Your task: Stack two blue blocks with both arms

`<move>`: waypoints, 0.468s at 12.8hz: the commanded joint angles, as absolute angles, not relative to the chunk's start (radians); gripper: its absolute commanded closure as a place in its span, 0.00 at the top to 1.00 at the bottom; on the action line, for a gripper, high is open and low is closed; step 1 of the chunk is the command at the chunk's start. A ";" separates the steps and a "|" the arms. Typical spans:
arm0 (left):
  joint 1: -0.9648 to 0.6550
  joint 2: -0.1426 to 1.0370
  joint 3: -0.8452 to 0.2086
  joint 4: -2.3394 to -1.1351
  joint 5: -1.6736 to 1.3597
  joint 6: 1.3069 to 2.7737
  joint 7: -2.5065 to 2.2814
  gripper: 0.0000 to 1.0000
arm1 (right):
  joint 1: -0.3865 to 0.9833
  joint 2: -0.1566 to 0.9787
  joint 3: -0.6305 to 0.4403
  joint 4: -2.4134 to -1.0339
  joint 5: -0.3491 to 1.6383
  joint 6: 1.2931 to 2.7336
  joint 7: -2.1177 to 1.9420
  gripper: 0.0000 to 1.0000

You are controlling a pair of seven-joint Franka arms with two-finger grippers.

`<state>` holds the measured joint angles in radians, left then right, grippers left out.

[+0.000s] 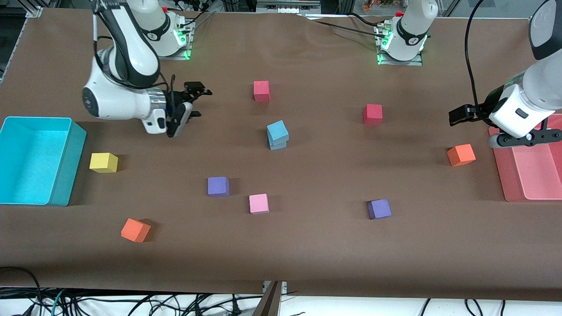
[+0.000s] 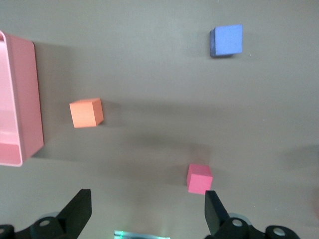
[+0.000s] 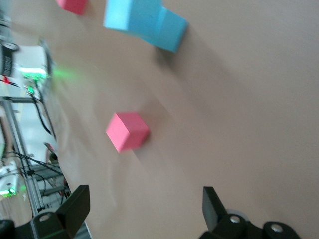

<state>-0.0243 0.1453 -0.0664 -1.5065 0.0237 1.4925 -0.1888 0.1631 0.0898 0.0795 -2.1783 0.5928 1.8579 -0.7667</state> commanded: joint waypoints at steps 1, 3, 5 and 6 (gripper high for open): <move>-0.026 0.115 -0.077 -1.540 0.051 1.554 -0.158 1.00 | 0.137 0.045 0.086 -2.047 0.346 1.706 -0.523 1.00; -0.025 0.109 -0.084 -1.548 0.048 1.531 -0.150 1.00 | 0.107 0.028 0.092 -1.924 0.186 1.602 -0.319 1.00; -0.026 0.124 -0.084 -1.540 0.051 1.557 -0.150 1.00 | 0.086 0.026 0.132 -1.800 0.006 1.562 -0.041 1.00; -0.031 0.130 -0.084 -1.540 0.051 1.557 -0.152 1.00 | 0.039 0.026 0.212 -1.752 -0.083 1.557 0.060 1.00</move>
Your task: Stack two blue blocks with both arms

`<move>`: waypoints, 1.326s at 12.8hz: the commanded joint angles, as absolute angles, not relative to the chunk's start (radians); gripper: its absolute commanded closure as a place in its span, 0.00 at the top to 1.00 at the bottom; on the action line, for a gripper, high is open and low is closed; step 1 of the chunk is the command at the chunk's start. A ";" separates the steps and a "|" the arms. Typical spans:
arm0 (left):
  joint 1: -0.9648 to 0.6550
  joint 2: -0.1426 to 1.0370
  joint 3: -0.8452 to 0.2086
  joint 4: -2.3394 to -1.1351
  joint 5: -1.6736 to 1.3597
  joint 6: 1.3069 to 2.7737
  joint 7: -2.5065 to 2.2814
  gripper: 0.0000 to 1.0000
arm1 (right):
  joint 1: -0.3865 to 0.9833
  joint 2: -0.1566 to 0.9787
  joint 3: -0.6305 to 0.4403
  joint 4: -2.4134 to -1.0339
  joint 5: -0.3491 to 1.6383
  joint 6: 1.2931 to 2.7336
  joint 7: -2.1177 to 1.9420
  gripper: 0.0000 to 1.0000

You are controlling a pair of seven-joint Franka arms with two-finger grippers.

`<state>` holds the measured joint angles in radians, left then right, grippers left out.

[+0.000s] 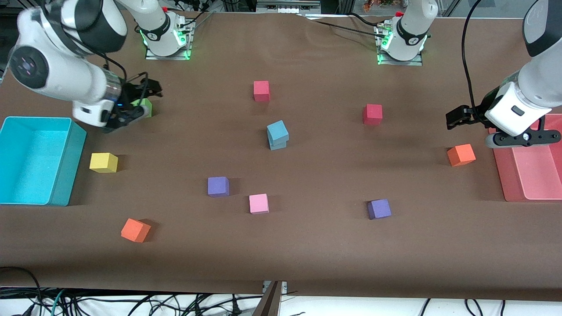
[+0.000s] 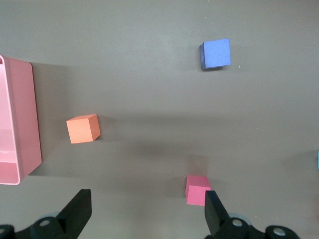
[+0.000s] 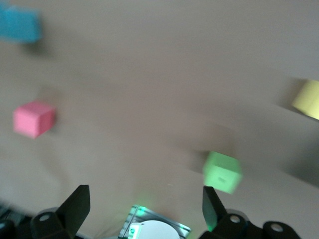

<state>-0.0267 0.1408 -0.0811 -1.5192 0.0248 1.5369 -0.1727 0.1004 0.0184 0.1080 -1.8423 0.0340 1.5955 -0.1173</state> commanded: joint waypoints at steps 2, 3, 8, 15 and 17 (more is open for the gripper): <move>-0.029 0.129 -0.084 -1.546 0.049 1.554 -0.166 1.00 | -0.014 0.025 0.218 -1.614 -0.080 1.514 0.075 1.00; -0.029 0.130 -0.084 -1.545 0.051 1.554 -0.164 1.00 | -0.012 0.028 0.145 -1.533 -0.039 1.496 0.074 1.00; -0.017 0.133 -0.084 -1.551 0.048 1.543 -0.152 1.00 | 0.092 0.038 -0.063 -1.437 0.011 1.499 0.077 1.00; -0.017 0.127 -0.087 -1.546 0.028 1.522 -0.100 1.00 | 0.087 0.040 -0.057 -1.482 0.012 1.534 0.074 1.00; -0.017 0.124 -0.087 -1.551 -0.033 1.519 -0.087 1.00 | 0.058 0.038 -0.025 -1.485 0.012 1.532 0.075 1.00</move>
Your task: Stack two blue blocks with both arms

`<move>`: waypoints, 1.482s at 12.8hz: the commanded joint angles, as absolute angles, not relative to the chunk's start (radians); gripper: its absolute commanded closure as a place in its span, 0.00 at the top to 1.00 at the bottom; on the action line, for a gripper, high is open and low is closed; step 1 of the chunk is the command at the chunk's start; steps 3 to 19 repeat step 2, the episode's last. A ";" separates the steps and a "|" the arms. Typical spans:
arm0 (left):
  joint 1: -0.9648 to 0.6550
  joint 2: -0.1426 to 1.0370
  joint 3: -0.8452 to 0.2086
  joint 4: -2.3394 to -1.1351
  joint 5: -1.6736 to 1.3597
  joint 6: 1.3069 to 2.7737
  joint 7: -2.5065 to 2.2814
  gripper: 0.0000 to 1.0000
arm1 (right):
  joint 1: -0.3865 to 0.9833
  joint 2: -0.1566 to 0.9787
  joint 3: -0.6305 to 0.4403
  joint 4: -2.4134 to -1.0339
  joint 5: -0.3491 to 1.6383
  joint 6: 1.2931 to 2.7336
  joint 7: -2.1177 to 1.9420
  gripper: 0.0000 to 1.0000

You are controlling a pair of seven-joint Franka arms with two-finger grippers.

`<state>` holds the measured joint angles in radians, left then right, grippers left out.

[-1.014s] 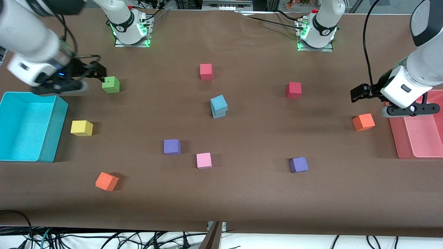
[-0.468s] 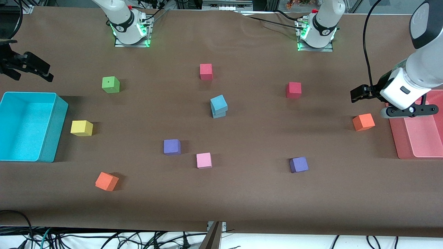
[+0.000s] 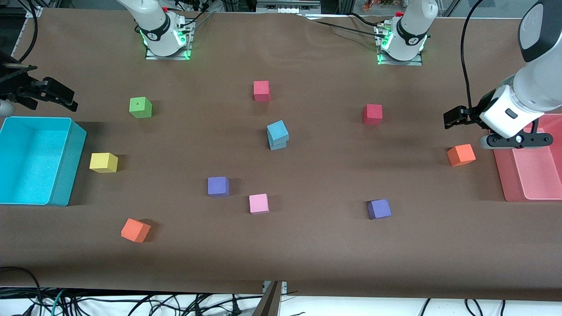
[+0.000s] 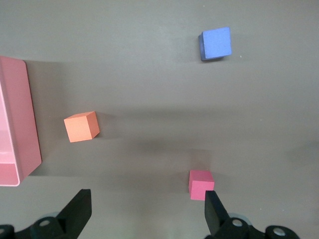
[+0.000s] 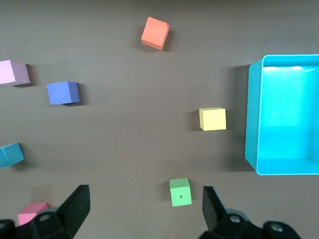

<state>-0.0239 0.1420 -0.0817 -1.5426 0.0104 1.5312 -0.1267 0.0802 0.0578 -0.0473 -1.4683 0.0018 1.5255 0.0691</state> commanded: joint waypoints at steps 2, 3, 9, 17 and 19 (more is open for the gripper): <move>-0.018 0.124 -0.086 -1.546 -0.043 1.512 -0.089 1.00 | 0.046 0.029 -0.006 -1.499 0.012 1.528 0.087 1.00; -0.018 0.124 -0.086 -1.546 -0.043 1.512 -0.089 1.00 | 0.046 0.029 -0.006 -1.499 0.012 1.528 0.087 1.00; -0.018 0.124 -0.086 -1.546 -0.043 1.512 -0.089 1.00 | 0.046 0.029 -0.006 -1.499 0.012 1.528 0.087 1.00; -0.018 0.124 -0.086 -1.546 -0.043 1.512 -0.089 1.00 | 0.046 0.029 -0.006 -1.499 0.012 1.528 0.087 1.00; -0.018 0.124 -0.086 -1.546 -0.043 1.512 -0.089 1.00 | 0.046 0.029 -0.006 -1.499 0.012 1.528 0.087 1.00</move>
